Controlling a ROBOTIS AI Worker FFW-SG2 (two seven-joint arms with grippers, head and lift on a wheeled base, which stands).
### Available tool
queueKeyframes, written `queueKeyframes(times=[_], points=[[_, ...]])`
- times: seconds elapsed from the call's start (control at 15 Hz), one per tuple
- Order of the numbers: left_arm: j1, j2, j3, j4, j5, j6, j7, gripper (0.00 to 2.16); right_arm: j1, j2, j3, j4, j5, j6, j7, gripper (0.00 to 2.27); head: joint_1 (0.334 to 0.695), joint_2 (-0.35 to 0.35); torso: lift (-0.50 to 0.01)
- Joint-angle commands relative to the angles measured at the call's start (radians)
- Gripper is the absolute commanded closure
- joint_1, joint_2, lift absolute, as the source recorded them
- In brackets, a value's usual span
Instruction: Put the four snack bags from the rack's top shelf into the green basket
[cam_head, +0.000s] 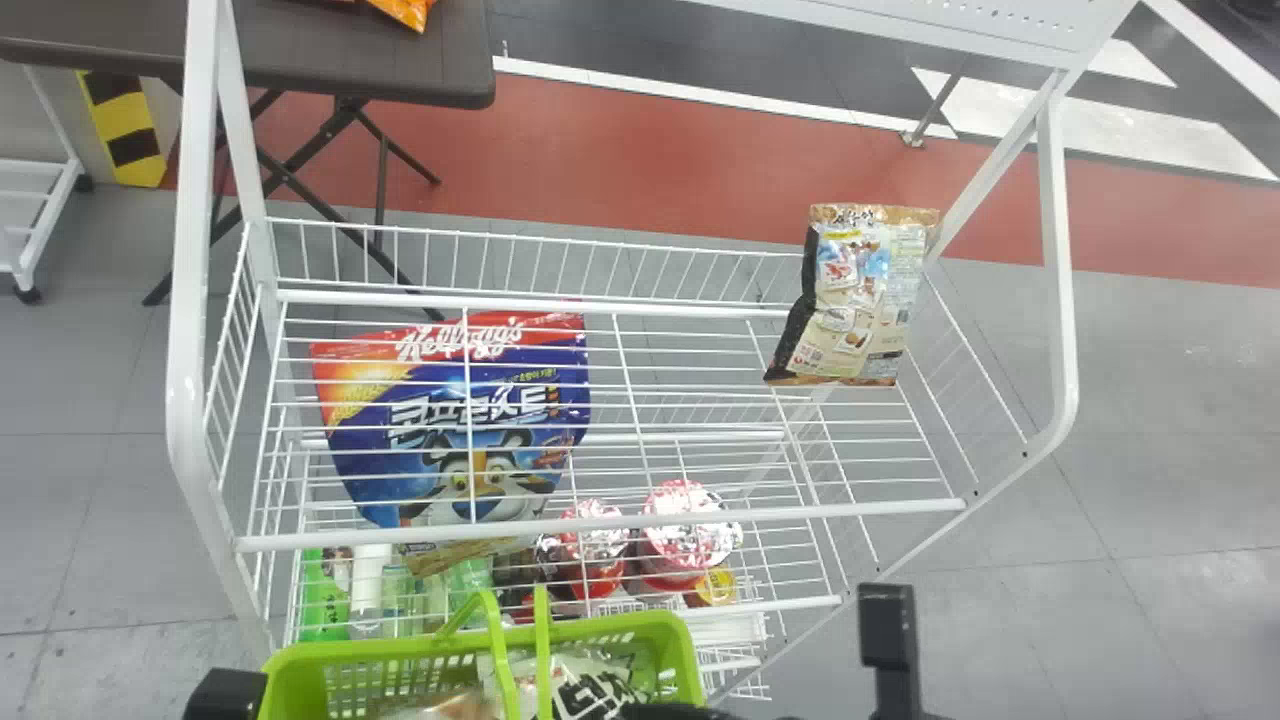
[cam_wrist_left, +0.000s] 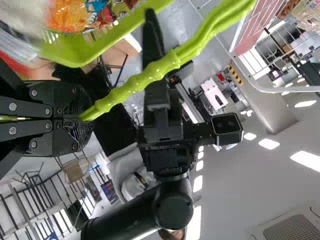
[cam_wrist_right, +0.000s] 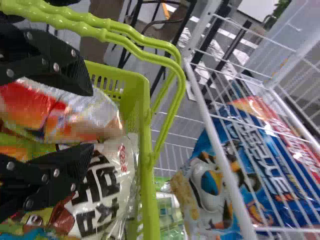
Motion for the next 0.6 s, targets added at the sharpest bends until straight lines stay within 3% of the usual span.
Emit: queueKeyframes(times=[0.0,0.27,0.53], points=[[0.0,-0.002,0.0,0.001,-0.001,0.0,0.0,2.11,-0.006,0.016,-0.063,-0.001,-0.006,-0.114,-0.001,0.06,0.695,-0.35,0.0],[-0.002,-0.003,-0.011,-0.001,-0.012,0.009,0.0,2.11,-0.12,0.031,-0.104,0.119,0.037,-0.537,-0.071,0.06,0.695,-0.35,0.0],[0.003,-0.003,-0.013,-0.001,-0.014,0.009,0.001,2.11,-0.36,0.031,-0.091,0.364,0.209,-0.899,-0.278,0.06,0.695,-0.35,0.0]])
